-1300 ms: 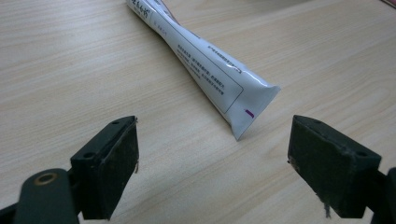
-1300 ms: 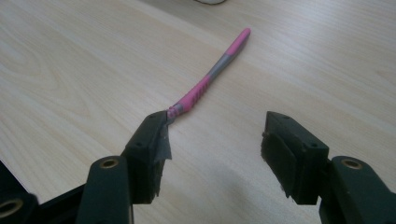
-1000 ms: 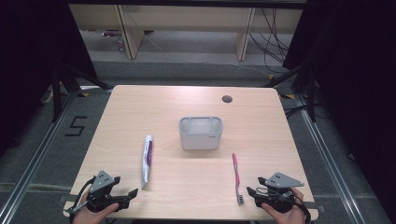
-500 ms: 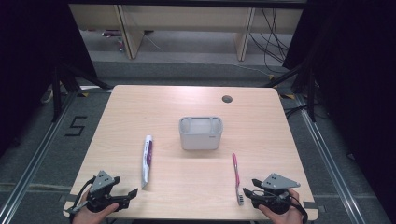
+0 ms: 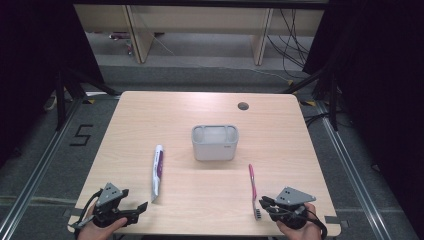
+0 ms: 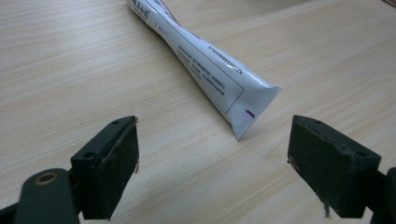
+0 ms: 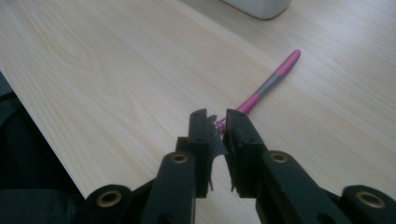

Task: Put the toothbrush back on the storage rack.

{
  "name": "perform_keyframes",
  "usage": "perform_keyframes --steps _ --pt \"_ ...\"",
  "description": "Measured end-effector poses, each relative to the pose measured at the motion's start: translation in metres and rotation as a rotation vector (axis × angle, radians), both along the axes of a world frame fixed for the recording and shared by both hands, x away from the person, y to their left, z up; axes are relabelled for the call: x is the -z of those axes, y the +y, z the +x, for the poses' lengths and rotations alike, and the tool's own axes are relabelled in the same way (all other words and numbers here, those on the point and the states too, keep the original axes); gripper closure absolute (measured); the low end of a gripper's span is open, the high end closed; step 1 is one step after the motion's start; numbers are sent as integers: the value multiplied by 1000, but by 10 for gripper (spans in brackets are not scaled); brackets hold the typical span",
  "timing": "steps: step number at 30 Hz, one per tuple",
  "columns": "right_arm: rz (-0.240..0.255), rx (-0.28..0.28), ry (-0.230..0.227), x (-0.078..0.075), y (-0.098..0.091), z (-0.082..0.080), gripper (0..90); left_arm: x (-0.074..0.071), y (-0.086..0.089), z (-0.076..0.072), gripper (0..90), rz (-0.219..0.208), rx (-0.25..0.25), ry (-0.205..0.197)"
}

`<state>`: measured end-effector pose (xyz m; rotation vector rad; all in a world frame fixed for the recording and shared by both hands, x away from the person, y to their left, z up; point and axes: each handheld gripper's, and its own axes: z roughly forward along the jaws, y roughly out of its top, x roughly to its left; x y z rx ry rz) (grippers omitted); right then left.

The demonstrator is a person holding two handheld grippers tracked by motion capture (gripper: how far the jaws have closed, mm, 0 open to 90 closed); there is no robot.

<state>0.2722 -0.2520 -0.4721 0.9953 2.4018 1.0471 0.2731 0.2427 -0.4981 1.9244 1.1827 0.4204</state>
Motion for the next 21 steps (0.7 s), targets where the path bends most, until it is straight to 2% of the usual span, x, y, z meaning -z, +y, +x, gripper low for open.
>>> perform_keyframes --steps 3,6,7,9,11,14,15,17,20,21 --pt "-11 -6 25 4 1 2 869 0 0 0 160 0 1 0" --pt "-32 -32 19 7 2 6 884 -1 0 0 160 5 1 2" --pt "-29 -26 40 8 3 5 887 -1 0 0 160 4 3 1" --pt "-40 -42 27 9 3 7 890 0 0 0 160 0 2 -1" --pt "-48 -45 46 12 5 10 896 0 0 0 160 -2 1 0" --pt "-55 -46 42 14 6 12 898 -1 0 0 160 5 4 2" --pt "-56 -38 62 16 7 13 898 -1 0 0 160 7 3 3" --pt "-69 -48 58 16 6 14 898 -1 -1 0 160 9 0 3" --pt "-66 -32 60 16 7 17 900 0 0 0 160 9 2 3" --pt "-72 -37 43 15 7 24 900 0 -1 0 160 9 0 4"
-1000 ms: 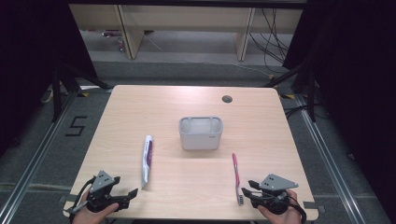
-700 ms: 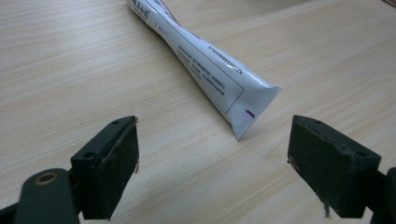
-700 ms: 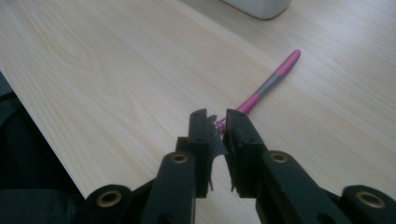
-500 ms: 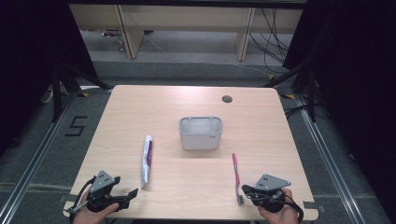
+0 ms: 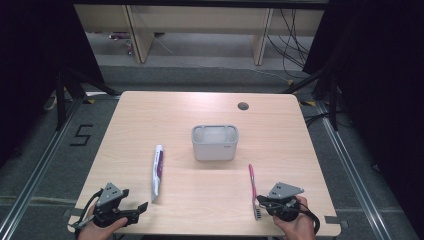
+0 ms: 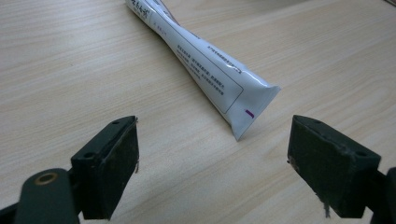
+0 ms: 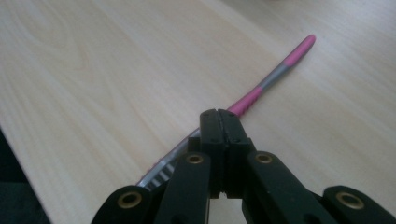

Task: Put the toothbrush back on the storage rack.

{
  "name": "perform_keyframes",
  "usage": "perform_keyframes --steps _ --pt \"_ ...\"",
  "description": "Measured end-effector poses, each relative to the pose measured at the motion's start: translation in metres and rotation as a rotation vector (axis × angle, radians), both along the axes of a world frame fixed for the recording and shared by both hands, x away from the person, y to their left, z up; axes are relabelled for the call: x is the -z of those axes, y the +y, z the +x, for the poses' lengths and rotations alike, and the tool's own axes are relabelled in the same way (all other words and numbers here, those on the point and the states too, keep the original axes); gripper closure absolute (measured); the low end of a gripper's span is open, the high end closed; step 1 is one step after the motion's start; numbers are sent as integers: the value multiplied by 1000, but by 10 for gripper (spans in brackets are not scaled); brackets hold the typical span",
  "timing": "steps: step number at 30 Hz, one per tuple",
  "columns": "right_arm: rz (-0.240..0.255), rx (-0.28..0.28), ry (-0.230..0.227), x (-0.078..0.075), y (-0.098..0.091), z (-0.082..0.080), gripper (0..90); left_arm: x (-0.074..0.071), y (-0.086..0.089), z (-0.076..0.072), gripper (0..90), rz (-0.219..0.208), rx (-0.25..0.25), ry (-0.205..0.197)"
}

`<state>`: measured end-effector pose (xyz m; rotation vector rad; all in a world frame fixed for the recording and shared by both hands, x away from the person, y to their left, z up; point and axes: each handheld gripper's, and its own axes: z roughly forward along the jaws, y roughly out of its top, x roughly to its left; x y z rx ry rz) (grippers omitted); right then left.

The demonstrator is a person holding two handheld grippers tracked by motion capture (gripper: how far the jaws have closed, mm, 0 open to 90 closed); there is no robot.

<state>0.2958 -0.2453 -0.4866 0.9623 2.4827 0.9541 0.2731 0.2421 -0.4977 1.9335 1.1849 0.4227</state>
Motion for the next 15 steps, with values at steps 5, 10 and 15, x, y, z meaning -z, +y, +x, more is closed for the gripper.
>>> perform_keyframes --steps 5,10,15 --pt "4 14 -8 -2 4 14 900 1 0 1 160 -14 -4 -3" --pt "-6 13 -20 -3 10 38 900 1 0 1 160 -10 -2 -2" --pt "-2 20 -13 -3 13 51 900 1 0 1 160 -16 -5 -5"
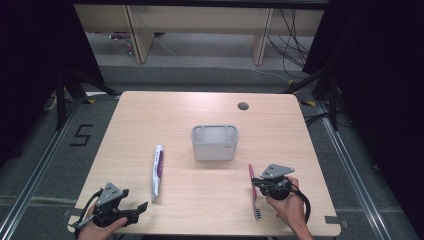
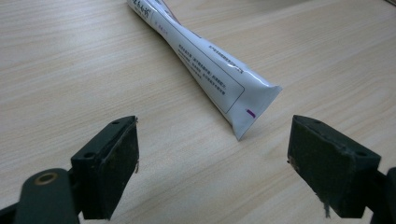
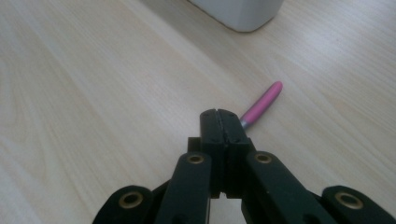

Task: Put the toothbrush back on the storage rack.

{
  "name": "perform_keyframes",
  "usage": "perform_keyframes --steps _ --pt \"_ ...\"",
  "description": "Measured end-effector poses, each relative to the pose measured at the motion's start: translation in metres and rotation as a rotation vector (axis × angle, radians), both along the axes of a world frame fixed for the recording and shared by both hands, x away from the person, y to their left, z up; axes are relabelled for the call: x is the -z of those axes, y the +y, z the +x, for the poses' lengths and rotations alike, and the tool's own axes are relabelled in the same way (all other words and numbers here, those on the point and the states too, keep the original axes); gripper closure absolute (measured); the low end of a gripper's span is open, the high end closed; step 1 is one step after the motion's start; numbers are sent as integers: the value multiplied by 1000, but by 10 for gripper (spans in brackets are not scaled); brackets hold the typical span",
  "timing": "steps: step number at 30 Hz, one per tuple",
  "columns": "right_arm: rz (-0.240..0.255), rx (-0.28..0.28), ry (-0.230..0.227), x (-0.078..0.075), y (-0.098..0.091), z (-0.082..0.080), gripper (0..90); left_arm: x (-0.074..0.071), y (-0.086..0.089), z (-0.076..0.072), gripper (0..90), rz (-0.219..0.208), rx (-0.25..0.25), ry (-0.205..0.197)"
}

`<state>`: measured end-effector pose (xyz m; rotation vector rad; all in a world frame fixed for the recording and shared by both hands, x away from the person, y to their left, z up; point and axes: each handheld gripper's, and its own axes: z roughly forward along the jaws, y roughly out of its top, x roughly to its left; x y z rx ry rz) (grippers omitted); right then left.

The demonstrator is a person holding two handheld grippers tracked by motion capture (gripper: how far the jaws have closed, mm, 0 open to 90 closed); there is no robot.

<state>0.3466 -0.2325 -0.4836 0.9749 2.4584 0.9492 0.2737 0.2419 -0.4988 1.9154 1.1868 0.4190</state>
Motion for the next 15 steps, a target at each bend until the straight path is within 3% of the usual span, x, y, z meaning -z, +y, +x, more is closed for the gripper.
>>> perform_keyframes --steps 15 --pt "-15 1 10 6 14 40 900 0 1 0 160 6 4 3"
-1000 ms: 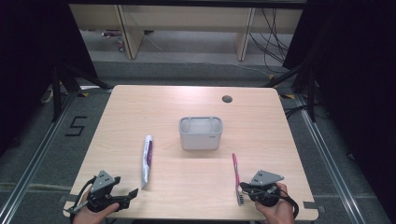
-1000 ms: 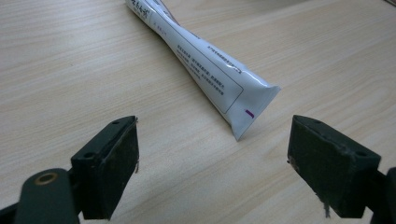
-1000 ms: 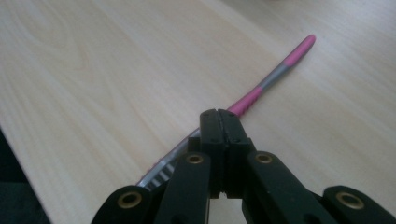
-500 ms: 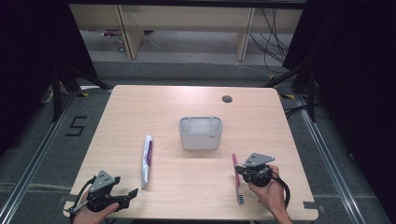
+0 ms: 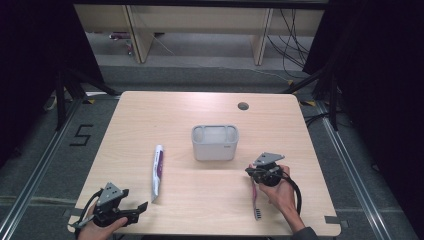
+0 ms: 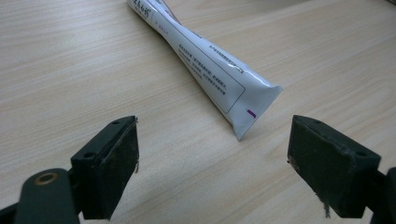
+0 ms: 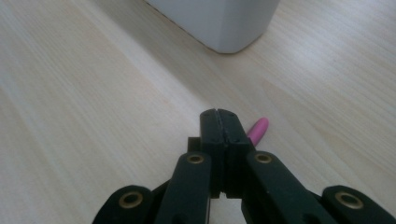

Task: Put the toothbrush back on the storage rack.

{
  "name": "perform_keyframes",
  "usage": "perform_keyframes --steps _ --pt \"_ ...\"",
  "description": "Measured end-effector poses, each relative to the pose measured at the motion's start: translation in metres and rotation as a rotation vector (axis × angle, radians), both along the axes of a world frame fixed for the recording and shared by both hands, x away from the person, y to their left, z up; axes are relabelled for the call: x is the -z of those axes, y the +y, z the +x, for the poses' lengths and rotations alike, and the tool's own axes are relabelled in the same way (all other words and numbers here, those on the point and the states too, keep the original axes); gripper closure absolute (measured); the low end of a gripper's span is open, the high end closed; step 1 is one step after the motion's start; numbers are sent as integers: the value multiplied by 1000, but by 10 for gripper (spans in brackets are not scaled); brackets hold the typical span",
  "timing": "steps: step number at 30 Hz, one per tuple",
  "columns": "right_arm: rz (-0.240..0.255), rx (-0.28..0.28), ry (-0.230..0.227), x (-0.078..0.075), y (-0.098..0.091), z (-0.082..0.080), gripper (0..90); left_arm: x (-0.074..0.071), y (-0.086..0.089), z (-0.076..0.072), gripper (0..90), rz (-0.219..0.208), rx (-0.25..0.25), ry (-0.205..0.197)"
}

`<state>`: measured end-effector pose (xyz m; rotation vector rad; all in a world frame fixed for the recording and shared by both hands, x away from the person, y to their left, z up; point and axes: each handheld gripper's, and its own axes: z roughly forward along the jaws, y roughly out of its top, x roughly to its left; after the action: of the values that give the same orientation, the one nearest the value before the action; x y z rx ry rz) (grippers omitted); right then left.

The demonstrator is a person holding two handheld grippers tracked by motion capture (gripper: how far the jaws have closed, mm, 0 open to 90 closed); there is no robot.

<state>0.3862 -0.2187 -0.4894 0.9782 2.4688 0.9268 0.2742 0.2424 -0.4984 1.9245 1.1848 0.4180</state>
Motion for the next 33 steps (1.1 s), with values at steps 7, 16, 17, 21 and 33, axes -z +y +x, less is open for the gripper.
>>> perform_keyframes --steps 7,16,17,21,33 --pt "-1 18 -1 1 4 14 900 -1 2 0 160 24 20 8" --pt "-6 19 1 8 5 29 900 0 2 1 160 29 25 8" --pt "-6 19 1 8 5 29 900 0 2 1 160 29 25 8" --pt "-23 22 16 5 4 31 900 -1 2 0 160 30 22 11" --pt "-33 40 15 8 -8 36 900 -1 2 0 160 37 24 10"
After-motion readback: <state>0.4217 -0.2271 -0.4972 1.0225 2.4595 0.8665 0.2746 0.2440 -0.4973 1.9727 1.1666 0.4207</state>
